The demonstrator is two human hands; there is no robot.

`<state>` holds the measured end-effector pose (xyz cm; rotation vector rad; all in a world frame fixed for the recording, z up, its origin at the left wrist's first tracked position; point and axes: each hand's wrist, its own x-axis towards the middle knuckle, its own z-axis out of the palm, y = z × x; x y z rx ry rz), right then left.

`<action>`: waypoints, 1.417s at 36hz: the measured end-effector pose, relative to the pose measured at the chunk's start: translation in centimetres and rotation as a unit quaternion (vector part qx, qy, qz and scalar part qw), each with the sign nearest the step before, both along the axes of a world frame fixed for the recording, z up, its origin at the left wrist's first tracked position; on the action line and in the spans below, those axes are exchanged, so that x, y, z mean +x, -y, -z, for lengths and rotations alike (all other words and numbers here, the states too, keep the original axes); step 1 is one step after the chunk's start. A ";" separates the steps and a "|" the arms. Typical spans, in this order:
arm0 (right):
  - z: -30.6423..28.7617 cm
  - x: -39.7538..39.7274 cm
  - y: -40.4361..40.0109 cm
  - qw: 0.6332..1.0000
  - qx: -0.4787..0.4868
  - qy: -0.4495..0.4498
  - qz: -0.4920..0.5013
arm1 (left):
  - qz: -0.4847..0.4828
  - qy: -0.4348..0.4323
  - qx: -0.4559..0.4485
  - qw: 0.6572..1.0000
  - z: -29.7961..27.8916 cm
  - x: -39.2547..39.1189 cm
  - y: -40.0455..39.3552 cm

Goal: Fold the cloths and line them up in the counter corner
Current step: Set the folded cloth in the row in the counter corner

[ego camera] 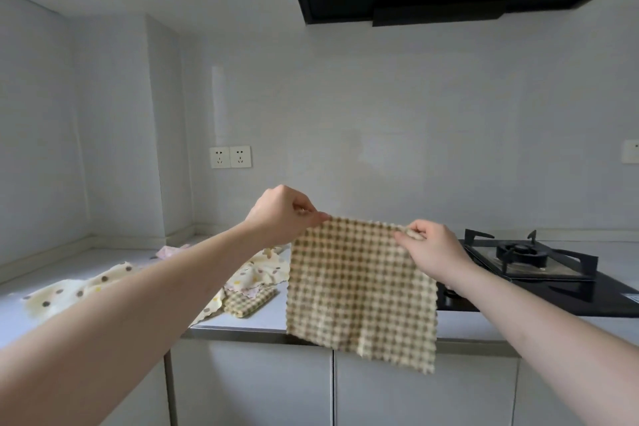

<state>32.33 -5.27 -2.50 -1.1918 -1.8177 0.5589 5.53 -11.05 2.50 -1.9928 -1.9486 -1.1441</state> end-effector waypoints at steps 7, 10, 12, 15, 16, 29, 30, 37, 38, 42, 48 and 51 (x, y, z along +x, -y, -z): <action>0.9 0.2 -1.3 0.999 -0.018 0.027 0.002 | -0.008 -0.010 -0.047 0.999 2.8 -0.9 -1.4; 1.5 0.1 -2.3 0.999 -0.015 0.042 0.005 | -0.025 -0.016 -0.062 0.998 3.6 -1.0 -2.2; 1.9 0.0 -3.0 0.998 -0.005 0.055 0.018 | -0.044 -0.021 -0.065 0.997 4.2 -1.1 -2.7; 2.5 -0.2 -4.3 0.996 0.002 0.074 0.045 | -0.078 -0.026 -0.077 0.994 4.9 -1.1 -3.6; 2.7 -0.3 -4.8 0.995 0.003 0.081 0.054 | -0.089 -0.024 -0.082 0.992 5.1 -1.1 -3.9; 4.7 -3.0 -10.2 0.989 -0.076 0.058 0.113 | -0.097 0.132 -0.134 0.977 7.6 -1.0 -9.3; 5.0 -3.1 -10.6 0.989 -0.081 0.045 0.115 | -0.095 0.140 -0.133 0.977 7.8 -1.0 -9.6; 6.1 -3.6 -12.8 0.991 -0.073 0.000 0.111 | -0.062 0.148 -0.118 0.980 9.4 -1.2 -10.8; 6.1 -3.6 -13.0 0.991 -0.070 0.001 0.110 | -0.049 0.158 -0.118 0.979 9.6 -1.4 -11.1; 6.5 -3.6 -13.7 0.994 -0.056 0.001 0.098 | -0.012 0.184 -0.121 0.975 10.6 -2.0 -12.0; 8.4 -3.3 -13.6 0.995 -0.034 0.058 0.074 | 0.009 0.167 -0.137 0.976 12.9 -2.3 -12.2; 9.2 -2.9 -12.7 0.995 -0.021 0.076 0.067 | 0.018 0.176 -0.129 0.976 14.1 -2.3 -11.8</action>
